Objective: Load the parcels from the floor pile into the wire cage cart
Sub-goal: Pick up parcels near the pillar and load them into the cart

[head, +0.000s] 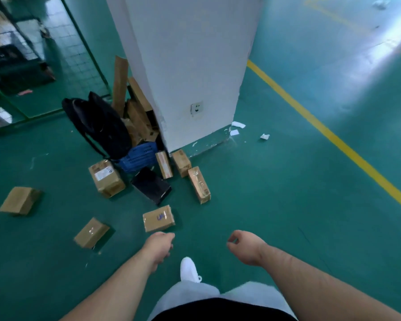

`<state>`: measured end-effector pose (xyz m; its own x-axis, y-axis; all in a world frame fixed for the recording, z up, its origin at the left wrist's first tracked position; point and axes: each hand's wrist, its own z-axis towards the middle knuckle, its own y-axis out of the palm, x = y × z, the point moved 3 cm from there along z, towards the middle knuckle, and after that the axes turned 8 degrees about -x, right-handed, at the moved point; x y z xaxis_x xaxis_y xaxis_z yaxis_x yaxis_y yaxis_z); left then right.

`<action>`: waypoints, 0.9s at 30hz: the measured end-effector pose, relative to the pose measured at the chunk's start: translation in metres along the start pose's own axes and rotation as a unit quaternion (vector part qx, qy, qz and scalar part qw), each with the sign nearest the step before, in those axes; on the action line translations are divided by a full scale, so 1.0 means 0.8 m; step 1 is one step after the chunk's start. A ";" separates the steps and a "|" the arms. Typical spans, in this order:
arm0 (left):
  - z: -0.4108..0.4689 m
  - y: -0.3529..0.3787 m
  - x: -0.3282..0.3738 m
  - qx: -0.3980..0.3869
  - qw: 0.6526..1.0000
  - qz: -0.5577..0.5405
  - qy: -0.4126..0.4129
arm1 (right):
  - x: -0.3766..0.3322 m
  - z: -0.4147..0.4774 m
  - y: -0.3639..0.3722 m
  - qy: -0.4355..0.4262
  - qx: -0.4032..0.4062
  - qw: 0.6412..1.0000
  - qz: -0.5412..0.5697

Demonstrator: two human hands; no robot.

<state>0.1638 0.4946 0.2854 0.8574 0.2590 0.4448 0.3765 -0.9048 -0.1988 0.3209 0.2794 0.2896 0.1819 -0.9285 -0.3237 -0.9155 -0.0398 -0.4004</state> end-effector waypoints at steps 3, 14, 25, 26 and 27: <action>0.045 -0.018 0.105 -0.012 0.999 0.012 0.040 | -0.022 0.021 -0.060 0.013 0.028 0.999 0.026; 0.155 0.022 0.266 -0.058 0.998 -0.001 -0.001 | -0.055 0.143 -0.215 0.009 -0.013 1.000 0.014; 0.332 0.015 0.311 0.006 0.996 -0.059 -0.069 | -0.079 0.387 -0.358 0.034 -0.096 0.990 -0.096; 0.356 0.018 0.307 -0.001 0.995 -0.066 -0.079 | -0.083 0.412 -0.363 0.038 -0.103 0.987 -0.113; 0.381 0.021 0.298 -0.013 0.993 -0.074 -0.095 | -0.085 0.440 -0.363 0.047 -0.112 0.985 -0.119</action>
<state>0.4815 0.6442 0.1218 0.8448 0.4469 0.2942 0.4966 -0.8596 -0.1202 0.7006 0.4838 0.1256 0.3773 -0.9125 -0.1583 -0.9086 -0.3317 -0.2536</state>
